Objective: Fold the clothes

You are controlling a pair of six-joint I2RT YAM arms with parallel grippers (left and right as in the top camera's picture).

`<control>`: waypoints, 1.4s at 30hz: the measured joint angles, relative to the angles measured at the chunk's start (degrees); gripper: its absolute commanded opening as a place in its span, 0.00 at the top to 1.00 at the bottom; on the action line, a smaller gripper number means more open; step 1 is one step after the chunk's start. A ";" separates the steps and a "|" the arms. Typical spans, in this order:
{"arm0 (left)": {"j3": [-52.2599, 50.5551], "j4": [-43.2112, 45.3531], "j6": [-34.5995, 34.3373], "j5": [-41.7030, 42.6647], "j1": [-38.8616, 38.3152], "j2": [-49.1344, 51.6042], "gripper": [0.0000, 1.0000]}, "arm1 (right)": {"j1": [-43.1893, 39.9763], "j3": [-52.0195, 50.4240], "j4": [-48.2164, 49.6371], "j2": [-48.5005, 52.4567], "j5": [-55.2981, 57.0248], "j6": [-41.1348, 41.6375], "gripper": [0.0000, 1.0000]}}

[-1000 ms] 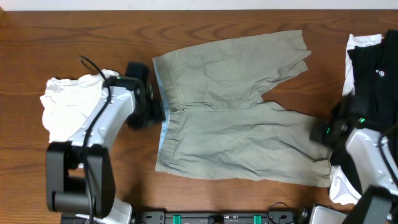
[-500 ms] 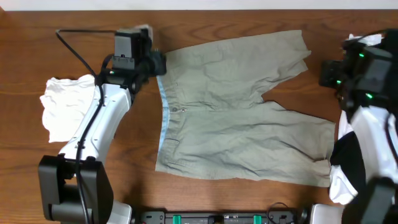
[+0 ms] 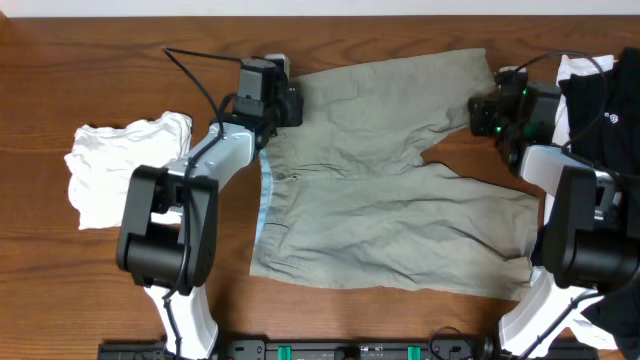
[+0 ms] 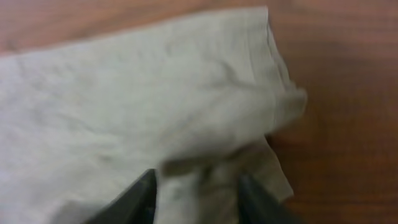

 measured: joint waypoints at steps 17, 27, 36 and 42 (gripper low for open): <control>0.00 -0.83 0.00 0.00 -0.22 0.44 0.56 | -3.69 -0.07 -3.85 0.57 5.03 -0.79 0.45; 0.00 -0.81 0.00 0.00 -0.22 0.44 0.57 | -3.17 -0.04 0.52 1.99 4.90 -1.09 0.33; 0.00 -0.83 0.00 0.00 -0.22 0.42 0.57 | -1.95 0.17 7.15 6.82 2.78 -1.60 0.40; 0.00 -0.83 0.00 0.00 -0.22 0.42 0.56 | -1.73 0.33 7.74 7.48 2.21 -1.86 0.91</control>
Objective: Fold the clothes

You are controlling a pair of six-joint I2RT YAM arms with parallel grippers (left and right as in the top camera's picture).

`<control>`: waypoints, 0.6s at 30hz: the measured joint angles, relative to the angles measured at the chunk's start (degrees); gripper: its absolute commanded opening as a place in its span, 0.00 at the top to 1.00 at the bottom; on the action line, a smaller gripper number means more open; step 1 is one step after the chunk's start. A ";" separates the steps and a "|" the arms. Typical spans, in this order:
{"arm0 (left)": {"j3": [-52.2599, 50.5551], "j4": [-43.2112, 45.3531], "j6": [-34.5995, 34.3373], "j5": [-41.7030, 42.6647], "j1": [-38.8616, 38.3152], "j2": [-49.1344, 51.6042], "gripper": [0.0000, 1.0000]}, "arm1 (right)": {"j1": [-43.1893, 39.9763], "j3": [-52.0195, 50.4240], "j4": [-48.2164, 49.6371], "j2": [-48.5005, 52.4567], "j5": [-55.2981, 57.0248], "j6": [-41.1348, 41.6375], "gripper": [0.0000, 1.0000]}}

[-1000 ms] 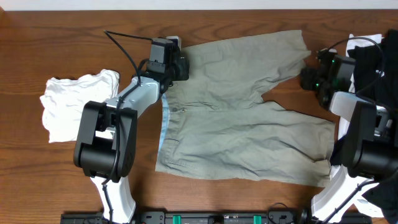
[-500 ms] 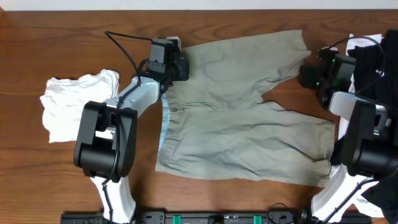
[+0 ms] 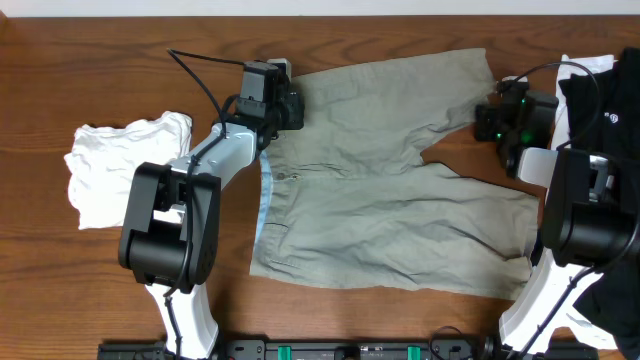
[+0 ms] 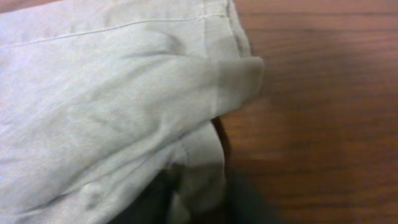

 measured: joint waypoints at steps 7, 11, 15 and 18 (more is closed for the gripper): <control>0.00 -0.59 0.00 0.00 0.00 0.02 0.56 | 0.13 0.11 -0.42 0.02 0.72 1.60 0.99; 0.00 -1.18 0.00 0.00 0.00 0.00 0.56 | 0.09 0.46 -5.70 -1.90 4.63 2.91 0.99; 0.00 -1.33 0.00 0.00 0.00 0.00 0.56 | -0.28 0.35 -15.41 -5.99 12.20 4.42 0.99; 0.00 -1.33 0.00 0.00 0.00 0.00 0.56 | -0.61 0.15 -22.25 -8.87 17.03 4.96 0.98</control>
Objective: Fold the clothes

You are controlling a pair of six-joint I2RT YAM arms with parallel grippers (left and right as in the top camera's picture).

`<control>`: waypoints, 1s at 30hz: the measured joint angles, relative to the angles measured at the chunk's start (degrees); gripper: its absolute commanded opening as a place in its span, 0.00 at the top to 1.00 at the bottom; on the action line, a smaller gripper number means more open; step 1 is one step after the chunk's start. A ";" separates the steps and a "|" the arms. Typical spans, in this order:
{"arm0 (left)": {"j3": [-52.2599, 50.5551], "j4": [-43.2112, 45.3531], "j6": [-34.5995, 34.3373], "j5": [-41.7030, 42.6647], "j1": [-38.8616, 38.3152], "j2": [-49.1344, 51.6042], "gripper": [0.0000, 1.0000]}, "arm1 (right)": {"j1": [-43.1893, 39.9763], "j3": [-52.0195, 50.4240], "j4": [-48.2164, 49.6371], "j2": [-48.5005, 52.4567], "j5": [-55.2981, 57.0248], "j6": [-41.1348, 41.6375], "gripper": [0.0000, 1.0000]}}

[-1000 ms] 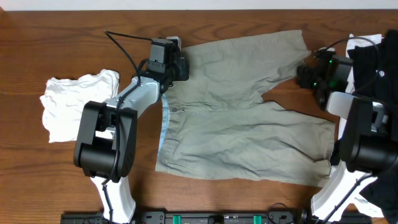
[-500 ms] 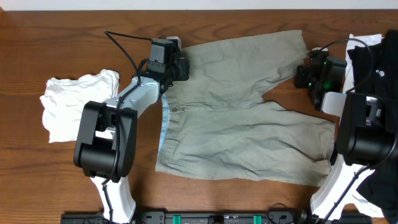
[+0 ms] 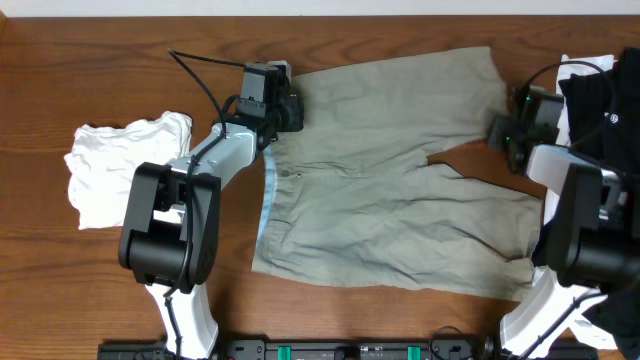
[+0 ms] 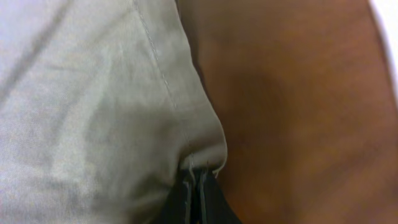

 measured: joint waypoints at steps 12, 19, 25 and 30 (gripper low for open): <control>0.00 -2.23 0.55 0.00 0.00 0.00 0.56 | -0.42 -0.07 -6.51 -1.57 5.29 1.88 0.67; 0.00 -2.86 1.27 0.02 0.46 -0.28 0.56 | -1.29 -0.09 -7.06 -1.99 9.09 2.19 0.47; -0.02 -8.31 1.27 -0.02 2.71 -5.57 0.56 | -3.04 -0.55 -9.11 -8.76 10.73 2.62 0.21; 0.02 -17.22 1.29 -0.04 3.91 -12.70 0.56 | -3.19 -0.39 -15.91 -22.60 8.46 2.34 0.24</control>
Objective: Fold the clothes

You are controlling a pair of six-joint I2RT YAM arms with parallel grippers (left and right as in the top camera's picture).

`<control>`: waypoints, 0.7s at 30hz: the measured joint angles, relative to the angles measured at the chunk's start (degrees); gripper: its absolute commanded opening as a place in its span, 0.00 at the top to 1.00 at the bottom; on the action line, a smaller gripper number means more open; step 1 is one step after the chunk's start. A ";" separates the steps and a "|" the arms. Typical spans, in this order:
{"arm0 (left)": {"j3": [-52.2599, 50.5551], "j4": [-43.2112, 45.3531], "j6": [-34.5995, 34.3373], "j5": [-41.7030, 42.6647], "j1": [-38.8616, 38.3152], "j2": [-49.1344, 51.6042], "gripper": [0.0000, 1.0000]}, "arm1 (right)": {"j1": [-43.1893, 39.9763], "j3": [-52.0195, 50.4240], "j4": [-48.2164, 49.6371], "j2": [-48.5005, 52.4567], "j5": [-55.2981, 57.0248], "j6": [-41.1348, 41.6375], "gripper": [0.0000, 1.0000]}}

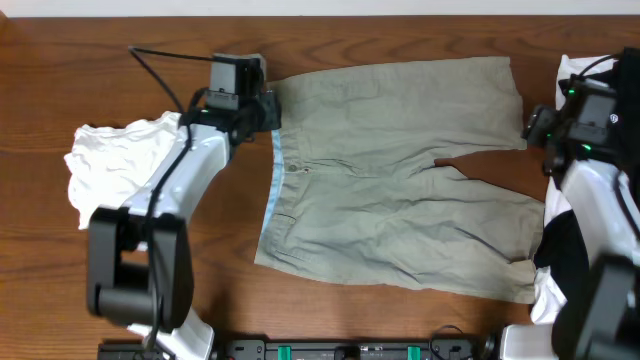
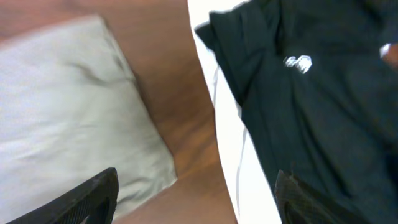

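Khaki shorts point(image 1: 390, 170) lie spread flat on the table, waistband to the left and both legs pointing right. My left gripper point(image 1: 268, 108) sits at the far corner of the waistband; the overhead view does not show how its jaws stand. My right gripper point(image 1: 533, 125) hovers just right of the far leg's hem. In the right wrist view that gripper point(image 2: 196, 199) is open, with bare wood and a white cloth edge between its fingers point(image 2: 93, 193). The hem of the shorts point(image 2: 62, 106) lies to its left, untouched.
A crumpled white garment point(image 1: 120, 165) lies on the left of the wooden table point(image 1: 60, 300). A black garment point(image 2: 311, 93) on white cloth point(image 2: 217, 124) is piled at the right edge, right beside my right gripper. Cables trail behind the left arm.
My right gripper has let go of the far leg's hem, opened and moved right toward the black garment. My left gripper and the waistband corner have shifted left. The far leg lies flatter and longer.
My right gripper stood open around the bunched hem of the far leg, then closed in on it, then was shut on it further right. My left gripper stayed at the waistband corner. Now the shorts are stretched wider and the right gripper is open, off the hem.
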 measured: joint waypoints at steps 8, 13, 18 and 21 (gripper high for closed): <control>-0.04 -24.96 -0.09 0.07 -0.11 -4.59 0.55 | 0.00 0.24 -29.33 -12.39 -9.27 1.18 0.01; -0.72 -37.68 -1.42 0.07 -0.11 -4.57 0.55 | 0.00 -0.33 -46.60 -12.44 -11.61 4.39 0.01; -3.23 -43.74 -3.13 0.22 -0.11 -4.57 0.55 | 0.00 -0.55 -52.89 -12.41 -13.57 6.08 0.01; -5.64 -44.94 -3.52 1.29 -0.11 -4.59 0.55 | 0.00 -0.63 -55.43 -12.41 -15.15 6.45 0.01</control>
